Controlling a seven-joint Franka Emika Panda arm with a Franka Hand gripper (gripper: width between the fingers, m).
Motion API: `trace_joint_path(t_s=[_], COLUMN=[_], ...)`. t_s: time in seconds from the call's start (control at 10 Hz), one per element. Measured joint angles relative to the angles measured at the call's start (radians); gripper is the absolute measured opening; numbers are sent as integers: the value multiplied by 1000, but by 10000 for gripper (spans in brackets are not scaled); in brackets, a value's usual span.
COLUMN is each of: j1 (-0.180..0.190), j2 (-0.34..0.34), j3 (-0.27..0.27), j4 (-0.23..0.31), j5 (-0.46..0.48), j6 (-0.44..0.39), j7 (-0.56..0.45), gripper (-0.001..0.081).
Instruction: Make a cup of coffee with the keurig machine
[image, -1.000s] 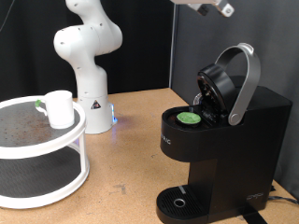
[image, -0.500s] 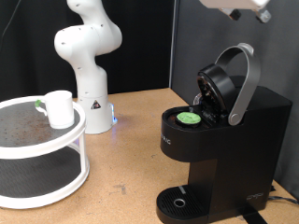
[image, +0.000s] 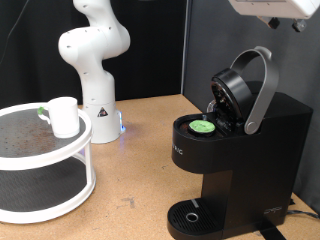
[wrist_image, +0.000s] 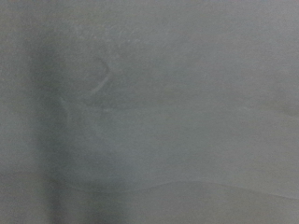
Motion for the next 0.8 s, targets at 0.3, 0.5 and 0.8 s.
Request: trace_joint_path(t_s=[0.3,0.5,0.8], j1=[1,0,-7], j2=[13,14,14], j3=[17,21,19], j4=[-5,-19,-51], j5=[-17,-83,-131], j6=[6,42,80], j7=[5,42,56], gripper=[300,116,7])
